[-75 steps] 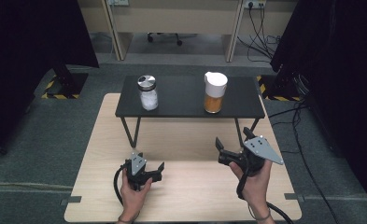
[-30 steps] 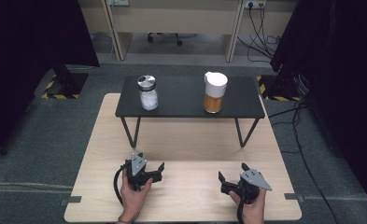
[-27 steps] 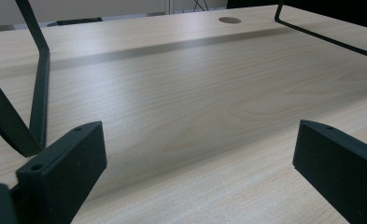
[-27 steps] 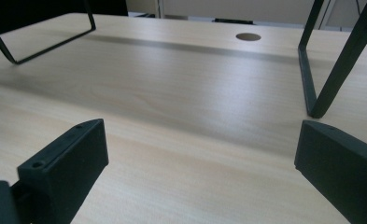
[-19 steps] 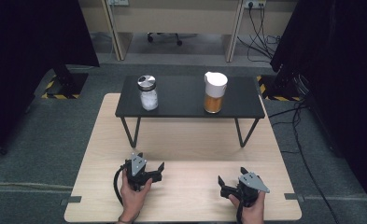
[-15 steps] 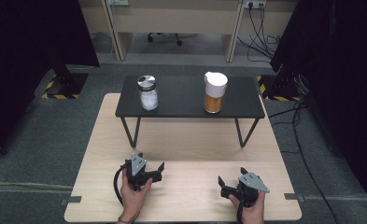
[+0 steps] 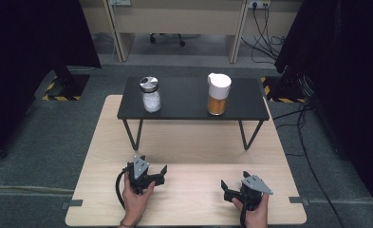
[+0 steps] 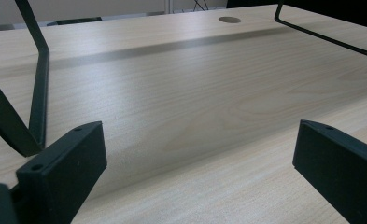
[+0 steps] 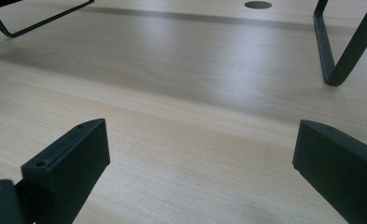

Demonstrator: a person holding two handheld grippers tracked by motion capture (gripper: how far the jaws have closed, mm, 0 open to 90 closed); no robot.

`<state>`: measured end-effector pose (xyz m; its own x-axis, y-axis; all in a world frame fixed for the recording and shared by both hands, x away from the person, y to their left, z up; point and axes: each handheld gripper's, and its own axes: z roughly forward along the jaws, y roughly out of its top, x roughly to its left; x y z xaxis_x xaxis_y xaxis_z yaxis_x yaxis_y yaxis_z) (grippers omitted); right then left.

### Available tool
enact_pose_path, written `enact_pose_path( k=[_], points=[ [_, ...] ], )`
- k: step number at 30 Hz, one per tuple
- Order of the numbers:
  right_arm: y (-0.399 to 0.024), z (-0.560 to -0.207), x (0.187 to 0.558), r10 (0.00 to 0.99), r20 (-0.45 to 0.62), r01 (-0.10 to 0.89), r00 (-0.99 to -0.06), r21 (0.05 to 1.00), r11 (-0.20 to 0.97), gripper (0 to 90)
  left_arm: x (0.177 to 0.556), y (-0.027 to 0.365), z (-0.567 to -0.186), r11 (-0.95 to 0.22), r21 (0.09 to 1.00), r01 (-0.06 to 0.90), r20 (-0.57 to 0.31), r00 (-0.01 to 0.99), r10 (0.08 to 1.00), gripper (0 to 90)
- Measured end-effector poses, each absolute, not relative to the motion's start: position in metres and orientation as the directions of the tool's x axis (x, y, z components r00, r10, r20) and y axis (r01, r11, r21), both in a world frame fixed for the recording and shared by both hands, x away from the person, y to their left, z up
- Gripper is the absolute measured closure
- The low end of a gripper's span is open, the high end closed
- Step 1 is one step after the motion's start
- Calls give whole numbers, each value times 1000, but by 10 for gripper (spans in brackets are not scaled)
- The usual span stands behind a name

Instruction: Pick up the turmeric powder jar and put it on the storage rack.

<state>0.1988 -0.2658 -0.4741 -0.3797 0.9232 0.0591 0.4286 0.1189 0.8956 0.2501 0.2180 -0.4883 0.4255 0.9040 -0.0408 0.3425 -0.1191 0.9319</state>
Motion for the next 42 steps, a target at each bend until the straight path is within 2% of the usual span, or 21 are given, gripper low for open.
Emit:
enact_pose_path(
  k=[6,42],
  points=[
    [-262,-472,201,923,39,437,-384,888,145,40,250,218,-488,-120,931,344,-40,426,904,21],
    [-264,-472,201,926,57,442,-374,888,124,40,250,217,-488,-121,931,343,-40,426,904,21]
  ],
)
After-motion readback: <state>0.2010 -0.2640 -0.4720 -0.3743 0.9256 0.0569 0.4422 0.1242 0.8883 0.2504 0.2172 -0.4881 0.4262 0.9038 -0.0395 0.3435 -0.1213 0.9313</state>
